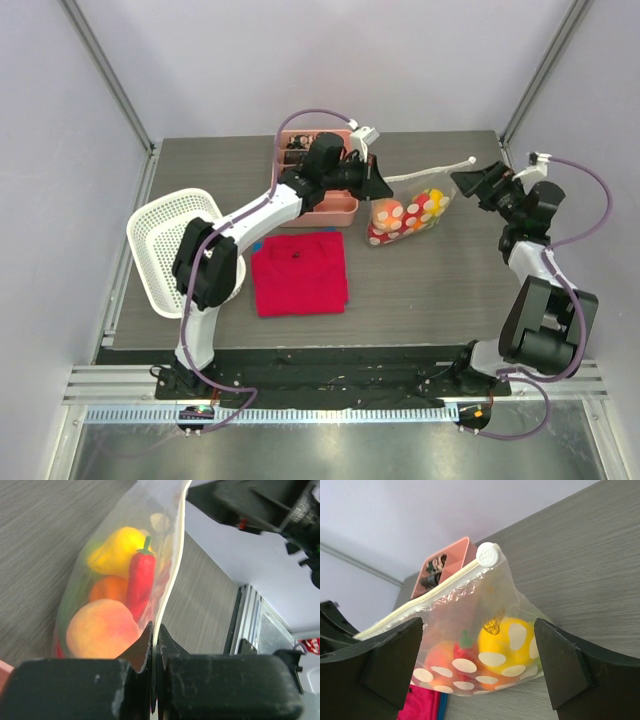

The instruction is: Open the zip-top bag and remove the fake food

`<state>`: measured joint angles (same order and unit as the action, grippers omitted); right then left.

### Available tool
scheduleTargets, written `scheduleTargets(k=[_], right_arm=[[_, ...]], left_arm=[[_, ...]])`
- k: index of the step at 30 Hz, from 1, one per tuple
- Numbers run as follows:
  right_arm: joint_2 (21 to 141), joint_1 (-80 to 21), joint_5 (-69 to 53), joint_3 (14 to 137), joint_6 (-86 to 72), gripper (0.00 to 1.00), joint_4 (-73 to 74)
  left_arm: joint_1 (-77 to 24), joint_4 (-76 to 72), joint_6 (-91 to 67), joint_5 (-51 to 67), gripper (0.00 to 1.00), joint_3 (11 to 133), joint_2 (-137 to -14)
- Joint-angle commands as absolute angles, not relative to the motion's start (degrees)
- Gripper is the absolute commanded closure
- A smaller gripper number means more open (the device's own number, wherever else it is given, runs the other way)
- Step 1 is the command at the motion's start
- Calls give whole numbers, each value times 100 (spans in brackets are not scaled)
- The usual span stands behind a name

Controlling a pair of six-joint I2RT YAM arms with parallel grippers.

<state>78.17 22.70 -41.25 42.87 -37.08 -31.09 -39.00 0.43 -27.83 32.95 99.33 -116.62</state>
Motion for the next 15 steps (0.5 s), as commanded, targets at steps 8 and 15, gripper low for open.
scheduleTargets(k=[8, 15], right_arm=[[8525, 1740, -3807, 4658, -2233, 7, -3621], [8560, 1653, -4306, 4561, -2706, 72, -4272]], left_arm=[[-3946, 421, -1978, 3781, 100, 10169, -11505], [-3973, 529, -1074, 2918, 55, 10116, -11259]])
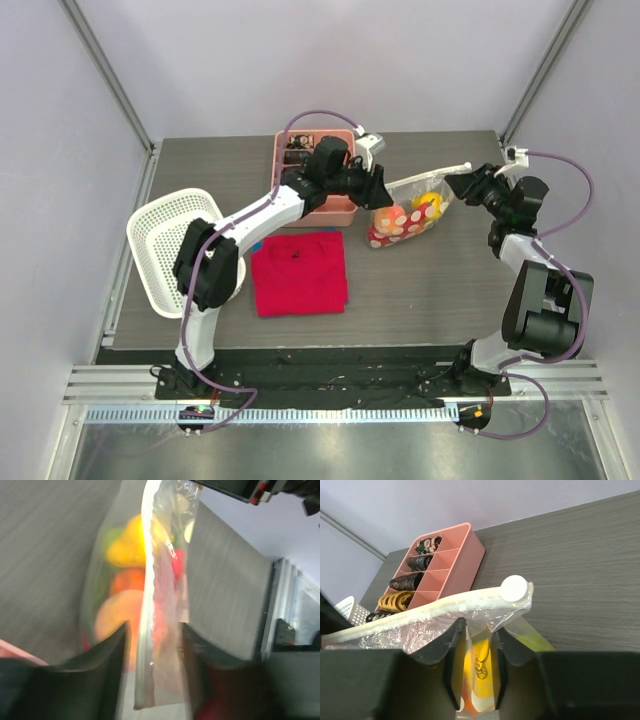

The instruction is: Open the zip-top bag and remove the fake food

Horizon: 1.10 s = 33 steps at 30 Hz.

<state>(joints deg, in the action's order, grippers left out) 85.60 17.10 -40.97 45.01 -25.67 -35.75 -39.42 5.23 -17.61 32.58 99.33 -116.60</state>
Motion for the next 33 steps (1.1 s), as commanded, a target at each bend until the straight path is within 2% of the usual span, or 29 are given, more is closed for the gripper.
scheduleTargets(k=[1, 4, 5, 6, 13, 17, 26, 29, 30, 32, 33], right_arm=[[8569, 1600, -4402, 4649, -2733, 76, -4176], [8534, 1398, -4614, 4790, -2663, 89, -3825], [8508, 1371, -4658, 4781, -2680, 96, -3841], [8464, 1362, -4710, 4729, -2724, 98, -3876], [8245, 1275, -5370, 4623, -3023, 99, -4289], [7990, 1213, -5396, 4641, -3032, 99, -4140], [7524, 1099, -5484, 4790, -2953, 99, -3674], [7409, 1064, -5406, 4843, -2743, 99, -3385], [7357, 1055, -5388, 4860, -2690, 98, -3218], [7313, 1037, -5388, 4869, -2602, 99, -3120], [7295, 1011, -5405, 4878, -2602, 98, -3085]], left_arm=[[-4016, 484, -985, 2935, 42, 10151, -11241], [-4095, 614, -573, 3128, 25, 10693, -11486], [-4122, 659, -519, 3181, 25, 10862, -11600], [-4122, 694, -510, 3243, 24, 11029, -11715], [-4166, 1450, -668, 4007, 22, 13234, -12910], [-4201, 1319, -694, 4105, 26, 13149, -12982], [-4192, 1222, -756, 4421, 21, 13078, -13052], [-4184, 1336, -712, 4482, 43, 13061, -13017], [-4184, 1362, -686, 4482, 55, 13034, -13008], [-4175, 1397, -659, 4561, 66, 12947, -12955], [-4157, 1380, -659, 4605, 77, 12920, -12946]])
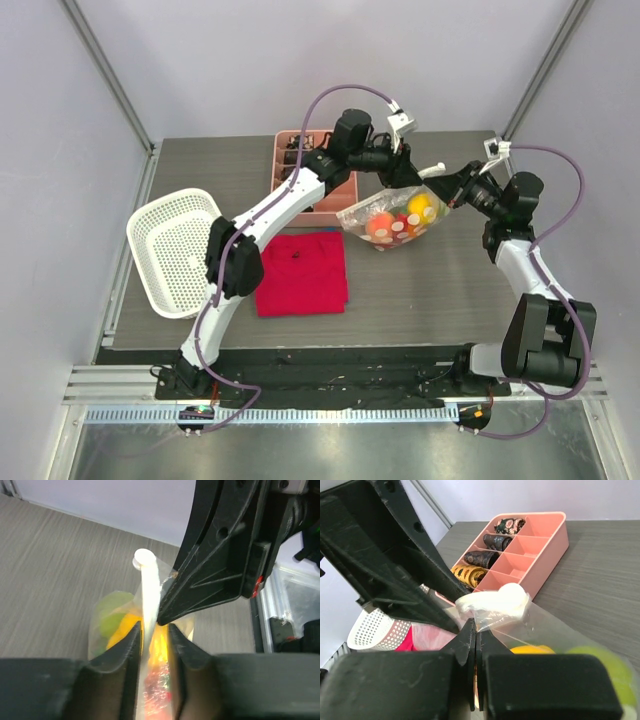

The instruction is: Open the zip-top bag and remove the fake food

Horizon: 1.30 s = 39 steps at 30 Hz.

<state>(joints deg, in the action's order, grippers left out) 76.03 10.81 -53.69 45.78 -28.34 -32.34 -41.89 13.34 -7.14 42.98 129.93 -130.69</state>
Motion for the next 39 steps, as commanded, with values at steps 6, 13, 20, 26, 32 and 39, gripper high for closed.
scheduleTargets(k=[6, 13, 20, 26, 32, 39], right_arm=[[7172, 984, -5458, 4957, -2514, 98, -2822], [6926, 976, -5117, 5036, -2163, 61, -2129], [6715, 976, -5649, 4957, -1952, 21, -2171], [6469, 984, -5633, 4834, -1143, 15, -1723], [6653, 984, -6169, 4922, -1098, 14, -1758], [6987, 730, -6653, 4992, -1283, 26, -1908]], left_arm=[[-4131, 1468, -633, 4614, 72, 12885, -12920], [-4069, 1494, -721, 4824, 100, 12885, -12797], [-3850, 1776, -395, 6379, 100, 12885, -12498], [-3735, 1556, -536, 7250, 100, 12665, -12375], [-3648, 758, -1141, 7769, 100, 12279, -12226], [-3621, -3967, -4970, 8209, 100, 11558, -12374]])
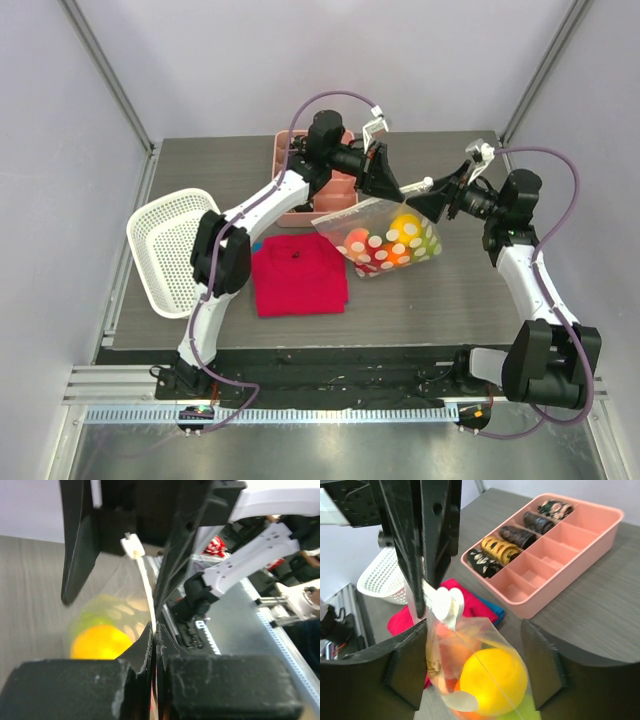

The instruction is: Open the zip-top bag and remove the fake food

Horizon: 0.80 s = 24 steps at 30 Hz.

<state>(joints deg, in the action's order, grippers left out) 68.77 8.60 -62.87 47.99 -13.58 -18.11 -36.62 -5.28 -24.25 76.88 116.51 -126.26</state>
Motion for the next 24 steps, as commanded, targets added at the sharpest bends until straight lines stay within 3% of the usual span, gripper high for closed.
scheduleTargets(k=[1, 2, 6, 9, 11, 13, 14, 15, 16, 17, 20, 21, 24], right_arm=[[7022, 669, -6662, 5027, -1283, 31, -1846], [7005, 651, -6653, 5027, -1222, 39, -1811], [6838, 642, -6478, 4808, -1186, 56, -1802], [6803, 642, -6250, 4790, -1326, 95, -1890], [6777, 642, -6004, 4834, -1371, 99, -1767], [6733, 642, -5924, 4904, -1450, 99, -1732], [6706, 642, -5846, 4913, -1476, 99, -1705], [6697, 642, -5836, 4957, -1450, 99, -1670], [6697, 642, -5810, 4992, -1415, 98, -1566], [6697, 642, -5731, 5044, -1354, 98, -1434], [6750, 642, -5792, 5177, -1187, 99, -1151], [6724, 642, -5801, 5142, -1187, 99, -1169], [6610, 633, -5923, 5072, -1160, 98, -1204]], left_arm=[[-3612, -4416, -5410, 8235, 100, 11619, -12471], [-3612, -5187, -6197, 8279, 100, 11784, -12680], [-3604, -5966, -7039, 8280, 100, 12024, -12920], [-3577, -5959, -6874, 8105, 100, 11805, -12806], [-3463, -5889, -6733, 7859, 99, 11620, -12718], [-3341, -4700, -5701, 7413, 100, 11260, -12420], [-3322, -3858, -4999, 7209, 100, 11146, -12210], [-3331, -2753, -2808, 6894, 100, 11101, -11851], [-3375, -410, -1925, 6099, 100, 11257, -11717], [-3436, -48, -1446, 6013, 100, 11311, -11672], [-3261, -834, -2406, 6239, 75, 11338, -11839], [-3261, -783, -2373, 6188, 47, 11329, -11830], [-3418, -527, -1697, 5583, 33, 10926, -11436]])
